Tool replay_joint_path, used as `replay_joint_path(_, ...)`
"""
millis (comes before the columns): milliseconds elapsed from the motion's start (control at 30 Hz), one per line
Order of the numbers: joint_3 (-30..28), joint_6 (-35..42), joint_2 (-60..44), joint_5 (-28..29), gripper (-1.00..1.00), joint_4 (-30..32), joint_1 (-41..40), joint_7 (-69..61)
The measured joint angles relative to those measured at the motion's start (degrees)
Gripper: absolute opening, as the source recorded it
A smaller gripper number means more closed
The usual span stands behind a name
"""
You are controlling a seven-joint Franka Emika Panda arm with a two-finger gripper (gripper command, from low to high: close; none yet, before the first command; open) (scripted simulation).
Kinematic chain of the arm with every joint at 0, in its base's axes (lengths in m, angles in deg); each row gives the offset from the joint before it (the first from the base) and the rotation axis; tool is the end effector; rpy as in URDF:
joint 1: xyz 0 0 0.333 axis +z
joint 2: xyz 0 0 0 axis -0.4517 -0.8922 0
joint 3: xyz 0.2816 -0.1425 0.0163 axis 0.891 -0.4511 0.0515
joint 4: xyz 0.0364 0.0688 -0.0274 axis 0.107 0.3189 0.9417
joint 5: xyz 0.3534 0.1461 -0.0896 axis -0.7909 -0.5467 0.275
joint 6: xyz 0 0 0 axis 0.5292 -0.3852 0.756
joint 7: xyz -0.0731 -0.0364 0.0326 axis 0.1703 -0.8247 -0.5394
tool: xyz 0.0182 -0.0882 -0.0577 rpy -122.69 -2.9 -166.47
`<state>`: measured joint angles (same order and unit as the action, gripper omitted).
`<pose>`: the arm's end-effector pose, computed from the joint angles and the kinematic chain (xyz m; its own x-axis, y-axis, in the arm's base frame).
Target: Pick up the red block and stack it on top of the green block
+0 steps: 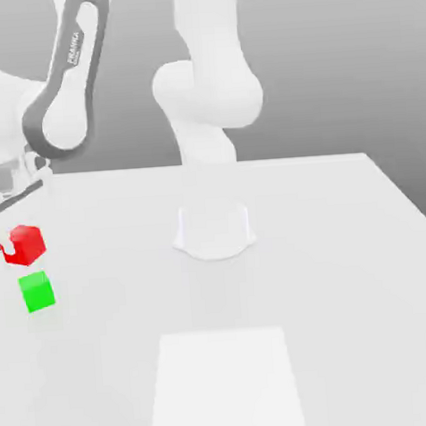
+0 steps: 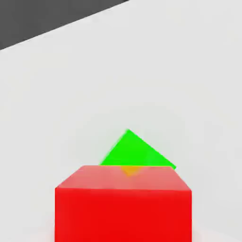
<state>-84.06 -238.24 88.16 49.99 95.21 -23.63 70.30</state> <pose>0.1701 -0.3468 0.2195 -0.9189 -0.3944 -0.0032 -0.3944 0.9189 -0.0020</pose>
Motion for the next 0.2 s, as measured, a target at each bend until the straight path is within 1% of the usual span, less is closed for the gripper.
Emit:
replay_joint_path(100,1.4,-5.5,-5.9,-4.1,-1.0,-0.2,-0.5,-3.1)
replay_joint_path(133,1.7,-6.7,-7.2,-5.0,1.0,-0.3,-0.7,-3.7)
replay_joint_path(200,1.7,-6.7,-7.2,-5.0,1.0,-0.3,-0.7,-3.7)
